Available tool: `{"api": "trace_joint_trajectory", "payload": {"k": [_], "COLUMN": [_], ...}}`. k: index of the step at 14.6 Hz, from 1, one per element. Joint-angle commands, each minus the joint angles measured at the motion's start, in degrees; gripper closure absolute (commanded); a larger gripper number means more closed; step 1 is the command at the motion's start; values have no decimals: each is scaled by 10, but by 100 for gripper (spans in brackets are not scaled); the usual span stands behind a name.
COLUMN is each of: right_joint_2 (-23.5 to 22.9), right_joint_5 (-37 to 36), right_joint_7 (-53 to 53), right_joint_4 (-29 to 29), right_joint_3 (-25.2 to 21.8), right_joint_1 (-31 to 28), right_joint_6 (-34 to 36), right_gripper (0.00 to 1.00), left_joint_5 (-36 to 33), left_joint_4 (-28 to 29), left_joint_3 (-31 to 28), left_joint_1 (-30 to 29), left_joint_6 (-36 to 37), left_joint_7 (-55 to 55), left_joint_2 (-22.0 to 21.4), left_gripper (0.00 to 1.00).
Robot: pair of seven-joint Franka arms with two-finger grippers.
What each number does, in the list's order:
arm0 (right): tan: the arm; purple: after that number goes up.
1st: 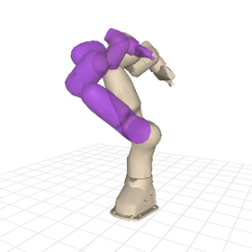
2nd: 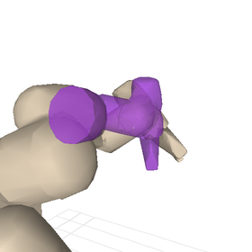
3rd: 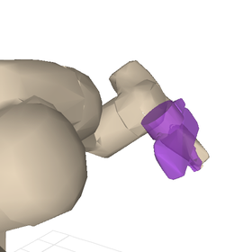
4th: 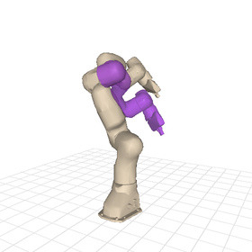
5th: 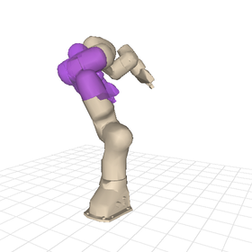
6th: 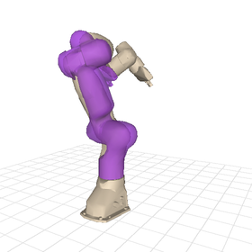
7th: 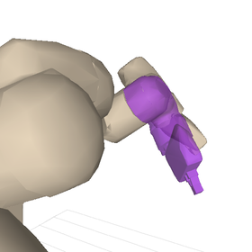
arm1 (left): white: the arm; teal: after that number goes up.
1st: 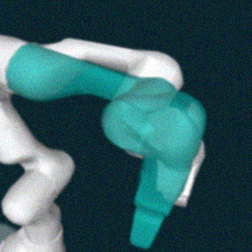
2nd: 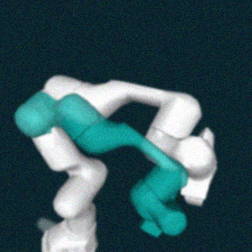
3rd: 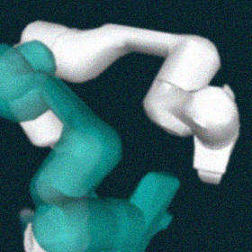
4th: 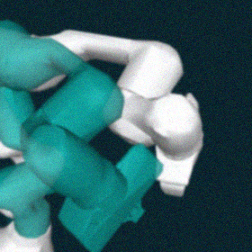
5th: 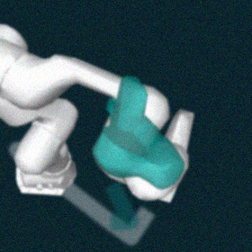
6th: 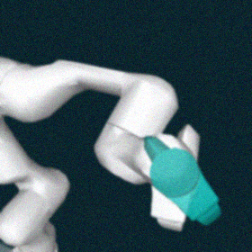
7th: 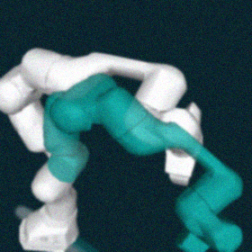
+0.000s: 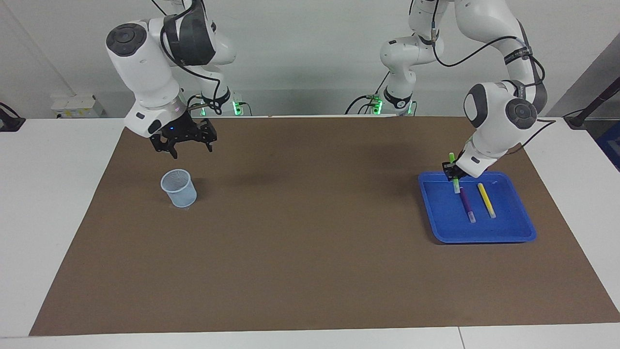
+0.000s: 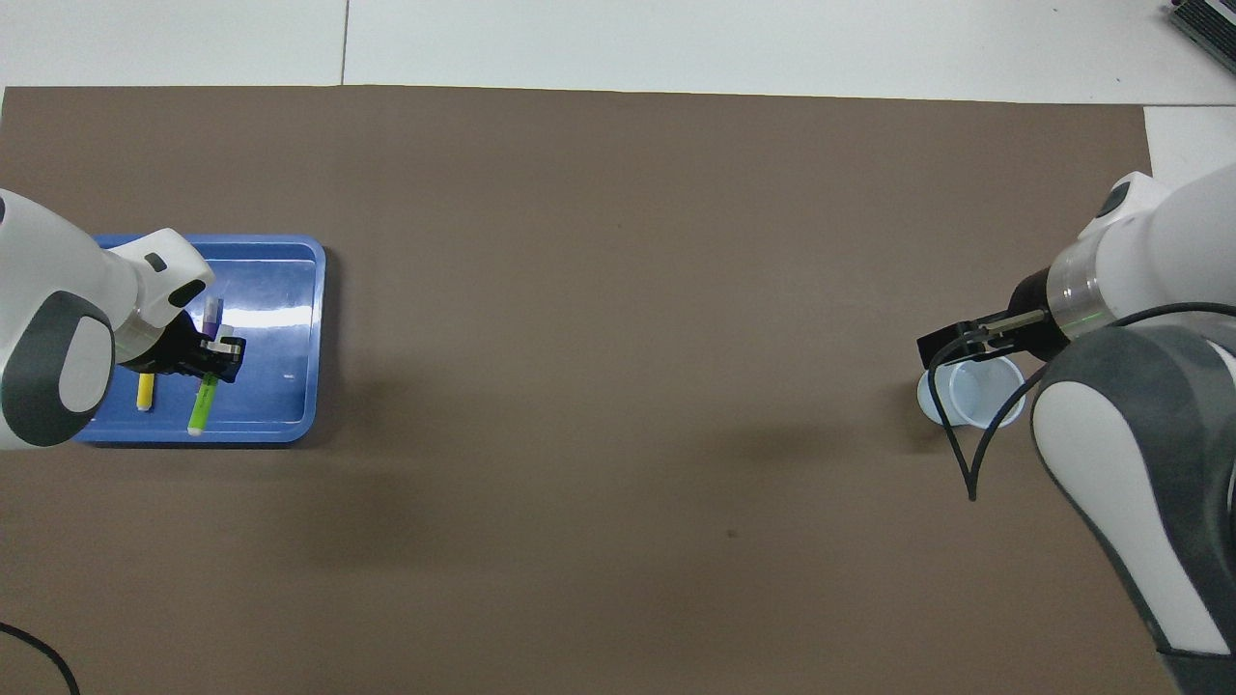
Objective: Right arm passes pens to left for tray arrangement
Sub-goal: 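Lower the green pen into the tray and open the left gripper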
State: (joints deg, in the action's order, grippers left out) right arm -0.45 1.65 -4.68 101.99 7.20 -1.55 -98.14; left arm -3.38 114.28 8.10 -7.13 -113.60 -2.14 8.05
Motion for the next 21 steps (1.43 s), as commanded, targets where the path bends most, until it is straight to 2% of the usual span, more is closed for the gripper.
{"api": "trace_joint_trajectory", "payload": {"k": [1, 3, 9, 13, 15, 16, 17, 18, 21], "right_joint_2": [-17, -5, 2, 13, 11, 11, 6, 5, 7], "right_joint_5": [-17, -16, -17, -16, -16, -15, -15, -16, -44], "right_joint_7": [-6, -3, -5, 1, -1, -1, 1, 0, 1], "right_joint_4": [-23, -12, -4, 9, 7, 3, -4, -10, -23], "right_joint_3": [-8, -13, -40, -52, -54, -54, -54, -54, -68], "right_joint_1": [3, 5, 20, 31, 30, 30, 30, 31, 31], "right_joint_6": [32, 58, 60, 54, 53, 52, 49, 49, 31], "right_gripper": [0, 0, 0, 0, 0, 0, 0, 0, 0], "left_joint_5": [-15, -28, -31, -32, -69, -80, -80, -80, -80], "left_joint_4": [2, -4, -3, 2, 13, 15, 15, 14, 13], "left_joint_3": [3, 3, 3, 3, 3, 3, 4, 4, 4], "left_joint_1": [-7, -8, -10, -8, -9, -8, -9, -10, -10], "left_joint_6": [-40, -54, -123, -159, -182, -189, -190, -189, -185], "left_joint_7": [-6, -6, -2, -1, -6, -6, -6, -6, -5], "left_joint_2": [23, 41, 86, 100, 101, 101, 101, 101, 101], "left_gripper": [100, 100, 100, 100, 100, 84, 19, 0, 0]}}
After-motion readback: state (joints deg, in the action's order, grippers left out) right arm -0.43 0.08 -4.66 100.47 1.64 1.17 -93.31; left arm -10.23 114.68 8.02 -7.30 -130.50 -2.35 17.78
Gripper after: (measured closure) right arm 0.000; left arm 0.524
